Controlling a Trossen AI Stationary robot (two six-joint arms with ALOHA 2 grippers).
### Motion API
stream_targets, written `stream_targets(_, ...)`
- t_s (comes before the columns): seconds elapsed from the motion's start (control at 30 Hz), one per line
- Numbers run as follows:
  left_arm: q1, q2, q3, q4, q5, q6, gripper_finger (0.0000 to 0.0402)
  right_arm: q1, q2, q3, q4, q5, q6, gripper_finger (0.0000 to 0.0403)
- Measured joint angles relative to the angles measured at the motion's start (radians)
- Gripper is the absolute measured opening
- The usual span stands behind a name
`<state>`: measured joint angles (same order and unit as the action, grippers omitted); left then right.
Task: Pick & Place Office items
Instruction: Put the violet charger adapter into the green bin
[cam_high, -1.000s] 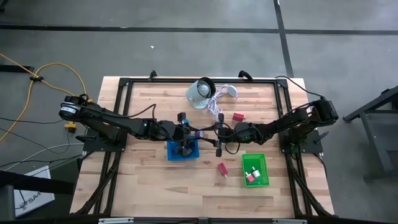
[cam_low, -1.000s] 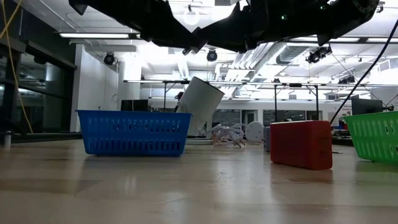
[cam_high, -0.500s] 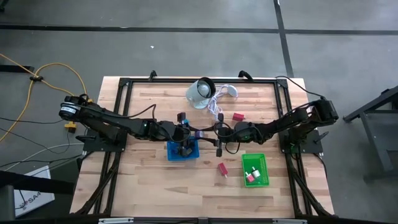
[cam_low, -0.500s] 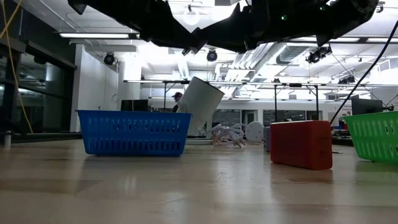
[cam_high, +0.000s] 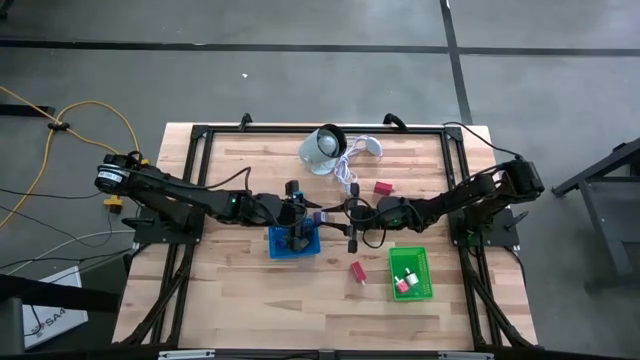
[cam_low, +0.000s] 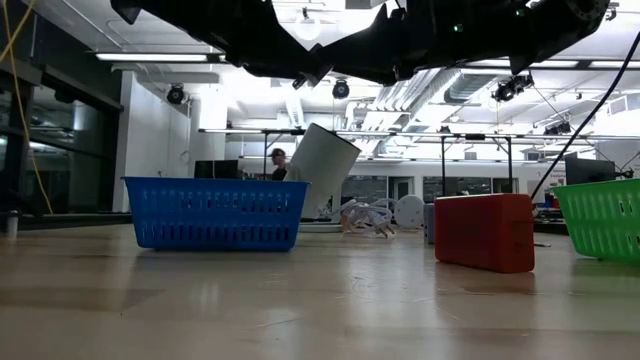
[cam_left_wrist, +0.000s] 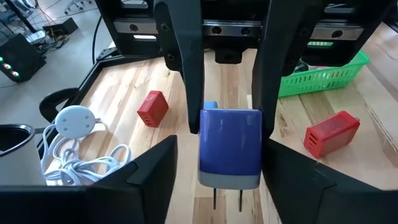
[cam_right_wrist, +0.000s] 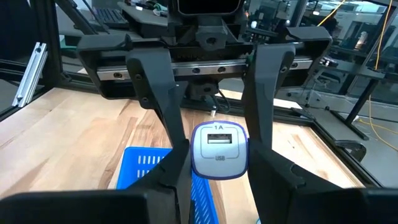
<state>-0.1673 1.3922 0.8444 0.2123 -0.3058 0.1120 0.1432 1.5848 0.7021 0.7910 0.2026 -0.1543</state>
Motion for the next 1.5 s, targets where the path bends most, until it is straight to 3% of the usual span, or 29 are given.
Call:
stream_targets(0.17,0.0,0.0,0.0,-0.001,0.0,0.0,0.0243,0.0,0.0,0.0,0.0,0.002,0.0,0.0116)
stream_targets(0.6,0.0,0.0,0.0,-0.002,0.0,0.0,0.0246,0.015,-0.004,0.0,-0.062,0.076,0.0,0.0114)
stream_targets(1.0,0.0,0.0,0.0,-0.002,-0.001,0.0,0.0246,0.085,-0.173,0.0,-0.326,0.202,0.056,0.0114)
stream_targets(1.17,0.0,0.0,0.0,-0.002,-0.001,-0.006,0.0246,0.133,-0.279,0.0,-0.526,0.27,0.183,0.0118)
stream_targets(1.5,0.0,0.0,0.0,-0.003,-0.001,-0.014,0.0246,0.269,-0.513,0.0,-0.967,0.35,0.601,0.0119)
